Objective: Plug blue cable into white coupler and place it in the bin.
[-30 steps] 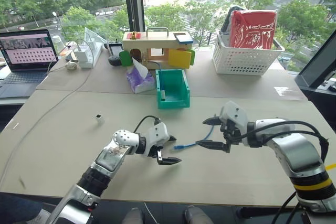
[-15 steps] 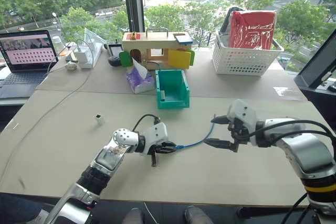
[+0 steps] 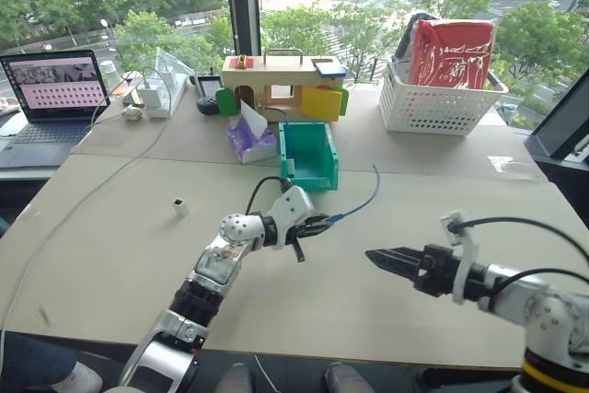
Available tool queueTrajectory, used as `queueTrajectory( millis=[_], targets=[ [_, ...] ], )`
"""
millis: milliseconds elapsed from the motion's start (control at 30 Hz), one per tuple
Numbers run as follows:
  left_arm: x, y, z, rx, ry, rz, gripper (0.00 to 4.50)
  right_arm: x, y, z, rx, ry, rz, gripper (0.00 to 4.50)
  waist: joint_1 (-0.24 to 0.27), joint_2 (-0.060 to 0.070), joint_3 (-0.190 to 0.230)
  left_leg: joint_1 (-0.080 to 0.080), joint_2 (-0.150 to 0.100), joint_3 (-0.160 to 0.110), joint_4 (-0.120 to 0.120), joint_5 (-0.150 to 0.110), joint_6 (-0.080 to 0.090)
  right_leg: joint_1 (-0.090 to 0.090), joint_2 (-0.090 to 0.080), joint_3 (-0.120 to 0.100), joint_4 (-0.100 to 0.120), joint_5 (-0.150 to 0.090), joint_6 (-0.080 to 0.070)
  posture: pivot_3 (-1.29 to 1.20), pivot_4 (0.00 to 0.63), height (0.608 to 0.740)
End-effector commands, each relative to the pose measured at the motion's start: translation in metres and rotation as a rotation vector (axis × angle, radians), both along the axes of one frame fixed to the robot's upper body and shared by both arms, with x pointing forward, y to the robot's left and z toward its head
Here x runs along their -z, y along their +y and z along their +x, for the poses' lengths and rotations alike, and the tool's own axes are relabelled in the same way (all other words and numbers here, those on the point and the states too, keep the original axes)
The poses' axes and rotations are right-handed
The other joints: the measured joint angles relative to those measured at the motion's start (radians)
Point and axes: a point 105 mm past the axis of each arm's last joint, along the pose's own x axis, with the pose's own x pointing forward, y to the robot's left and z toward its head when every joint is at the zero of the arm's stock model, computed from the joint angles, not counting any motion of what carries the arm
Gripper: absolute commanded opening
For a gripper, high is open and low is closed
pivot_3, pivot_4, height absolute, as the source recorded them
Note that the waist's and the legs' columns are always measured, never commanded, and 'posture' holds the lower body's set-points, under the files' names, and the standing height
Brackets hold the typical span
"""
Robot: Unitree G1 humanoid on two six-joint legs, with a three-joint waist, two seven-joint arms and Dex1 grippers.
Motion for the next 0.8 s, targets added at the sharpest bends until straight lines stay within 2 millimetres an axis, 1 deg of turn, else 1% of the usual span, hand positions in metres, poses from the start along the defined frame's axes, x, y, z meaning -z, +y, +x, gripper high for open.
queueTrajectory(
  millis=[33, 133, 300, 400, 500, 633, 800],
  targets=[
    [-0.016, -0.007, -0.011, 0.029, -0.044, -0.06, 0.07, -0.005, 0.009, 0.001, 0.159, -0.026, 0.111, 4.5, -0.003, 0.0, 0.0, 0.0, 0.0, 0.0, 0.001, 0.0, 0.0, 0.0, 0.0, 0.0, 0.001, 0.0, 0.0, 0.0, 0.15, 0.733],
    [-0.013, -0.009, -0.023, 0.068, -0.02, -0.053, 0.07, -0.01, 0.019, 0.004, 0.241, -0.03, 0.214, 4.5, -0.019, 0.002, 0.0, 0.001, 0.001, -0.002, 0.001, 0.0, 0.0, 0.0, 0.002, -0.001, 0.004, -0.002, 0.002, 0.0, 0.15, 0.733],
    [-0.008, -0.01, -0.036, 0.103, 0.022, -0.036, 0.07, -0.008, 0.03, 0.005, 0.324, 0.018, 0.342, 4.5, -0.021, 0.003, 0.0, 0.001, 0.0, -0.002, 0.001, 0.001, -0.002, 0.0, 0.0, -0.001, 0.004, -0.003, 0.003, 0.0, 0.15, 0.733],
    [-0.006, -0.011, -0.038, 0.115, 0.032, -0.022, 0.07, -0.011, 0.035, 0.006, 0.336, 0.023, 0.386, 4.5, -0.022, 0.003, 0.0, 0.001, 0.0, -0.002, 0.001, 0.001, -0.002, 0.0, 0.0, -0.001, 0.004, -0.003, 0.003, 0.0, 0.15, 0.733],
    [-0.006, -0.012, -0.04, 0.123, 0.042, -0.022, 0.07, -0.013, 0.037, 0.007, 0.335, 0.024, 0.391, 4.5, -0.03, 0.003, 0.0, 0.001, 0.0, -0.002, 0.001, 0.001, -0.002, 0.0, 0.0, -0.001, 0.004, -0.003, 0.003, 0.0, 0.15, 0.733],
    [-0.005, -0.014, -0.044, 0.138, 0.053, -0.022, 0.07, -0.013, 0.042, 0.005, 0.315, 0.033, 0.4, 4.5, -0.043, 0.003, 0.0, 0.001, 0.0, -0.002, 0.001, 0.001, -0.002, 0.0, 0.0, -0.002, 0.004, -0.005, 0.006, 0.0, 0.15, 0.733],
    [-0.003, -0.019, -0.046, 0.148, 0.073, -0.034, 0.07, -0.014, 0.049, 0.003, 0.272, 0.039, 0.433, 4.5, -0.044, 0.003, 0.0, 0.001, 0.0, -0.002, 0.001, 0.001, -0.002, 0.0, 0.0, -0.001, 0.004, -0.005, 0.006, 0.0, 0.15, 0.733]
  ],
)
